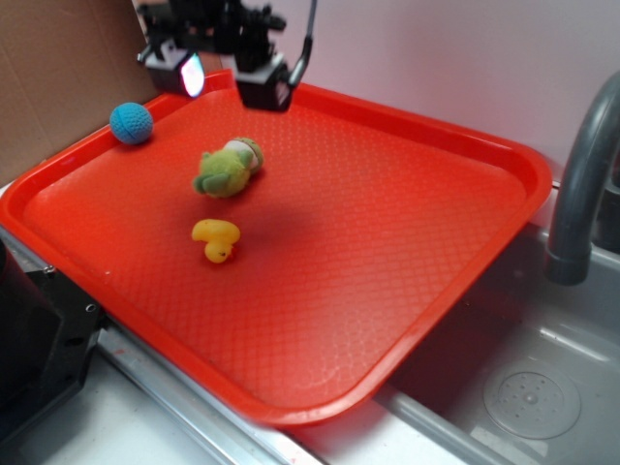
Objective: Grab the green animal.
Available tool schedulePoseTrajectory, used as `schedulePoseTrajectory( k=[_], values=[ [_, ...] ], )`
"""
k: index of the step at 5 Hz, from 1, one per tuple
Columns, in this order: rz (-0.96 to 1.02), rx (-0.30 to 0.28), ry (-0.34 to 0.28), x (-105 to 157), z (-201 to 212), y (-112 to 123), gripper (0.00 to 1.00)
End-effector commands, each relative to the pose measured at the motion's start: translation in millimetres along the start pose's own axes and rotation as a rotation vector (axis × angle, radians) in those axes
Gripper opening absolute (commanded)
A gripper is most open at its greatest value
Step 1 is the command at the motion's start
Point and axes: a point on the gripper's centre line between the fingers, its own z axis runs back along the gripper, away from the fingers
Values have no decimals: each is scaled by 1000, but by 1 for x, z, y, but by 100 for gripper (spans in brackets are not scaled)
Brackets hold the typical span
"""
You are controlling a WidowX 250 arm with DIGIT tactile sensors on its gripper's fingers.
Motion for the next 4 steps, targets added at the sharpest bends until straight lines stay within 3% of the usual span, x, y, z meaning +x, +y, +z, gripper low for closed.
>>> schedulePoseTrajectory(
  k=[1, 2, 3, 4],
  values=[
    [12, -24, 69, 3, -47, 15, 100],
    [-7, -2, 87, 1, -66, 20, 99],
    [0, -24, 70, 1, -50, 20, 0],
    [10, -38, 51, 3, -13, 22, 0]
  ],
)
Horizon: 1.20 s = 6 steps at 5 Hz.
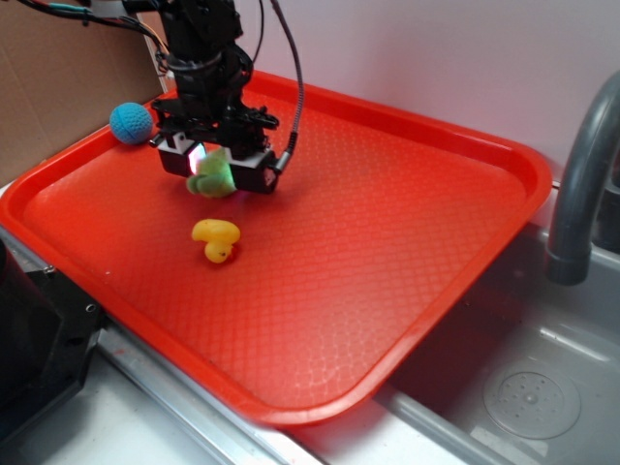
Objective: Grab the green animal.
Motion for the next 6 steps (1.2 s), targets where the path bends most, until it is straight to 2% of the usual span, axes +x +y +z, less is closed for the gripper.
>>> schedulePoseTrajectory(
  k=[1, 2, 3, 4, 5, 6],
  values=[
    [20, -51, -97, 1, 91, 8, 0],
    [-28, -61, -92, -4, 120, 7, 0],
    [-124, -48, -30, -15, 153, 8, 0],
    [-258, -19, -44, -28, 169, 12, 0],
    [-354, -9, -93, -38, 174, 16, 0],
    [-419, -75, -116, -39, 171, 20, 0]
  ],
)
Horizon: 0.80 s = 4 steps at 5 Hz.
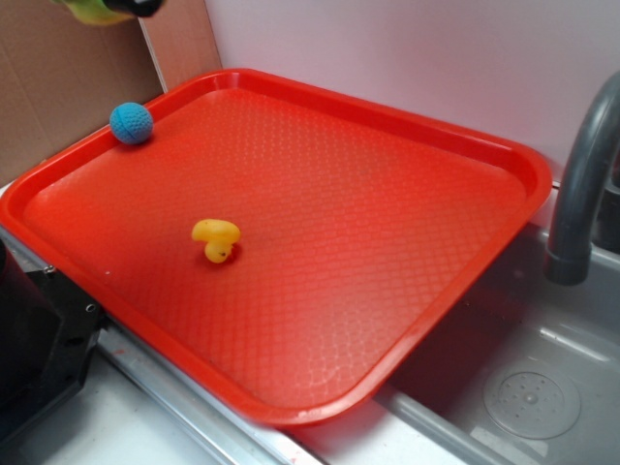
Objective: Grab the green animal.
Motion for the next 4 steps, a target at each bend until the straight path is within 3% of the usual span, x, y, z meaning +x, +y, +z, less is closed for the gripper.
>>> schedulePoseTrajectory(
  k=[1, 4],
  values=[
    [-47, -60, -54, 4, 0, 14, 0],
    [-15, -18, 6, 14, -39, 9, 0]
  ],
)
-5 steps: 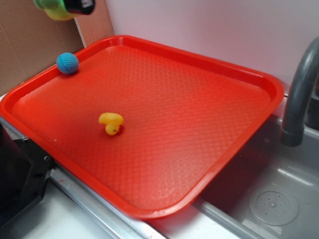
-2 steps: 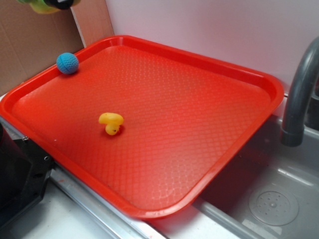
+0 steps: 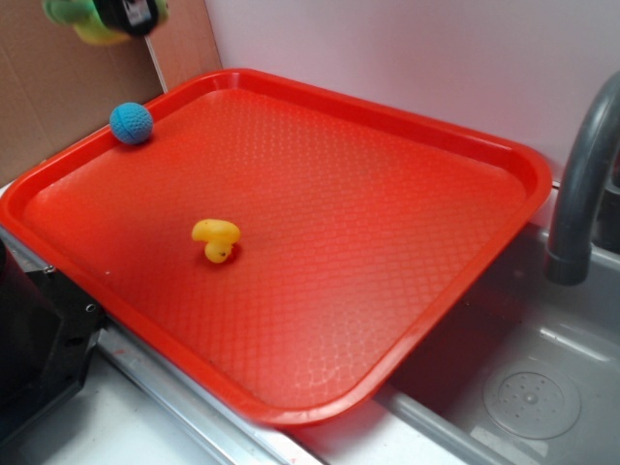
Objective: Grab the green animal.
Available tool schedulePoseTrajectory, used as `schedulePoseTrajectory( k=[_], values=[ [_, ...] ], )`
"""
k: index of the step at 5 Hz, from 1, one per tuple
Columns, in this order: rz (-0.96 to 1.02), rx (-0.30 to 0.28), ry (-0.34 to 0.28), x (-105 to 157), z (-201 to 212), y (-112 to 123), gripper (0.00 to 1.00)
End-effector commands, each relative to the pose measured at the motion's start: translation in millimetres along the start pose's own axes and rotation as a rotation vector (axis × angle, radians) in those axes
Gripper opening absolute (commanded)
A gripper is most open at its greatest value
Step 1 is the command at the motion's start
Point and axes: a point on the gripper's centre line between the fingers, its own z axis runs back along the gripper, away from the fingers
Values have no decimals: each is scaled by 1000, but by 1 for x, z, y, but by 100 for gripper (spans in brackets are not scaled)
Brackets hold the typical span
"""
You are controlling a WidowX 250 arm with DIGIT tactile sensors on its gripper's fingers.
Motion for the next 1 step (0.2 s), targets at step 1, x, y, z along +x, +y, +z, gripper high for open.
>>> schedulePoseTrajectory(
  k=[1],
  values=[
    [22, 40, 6, 9, -8, 1, 0]
  ],
)
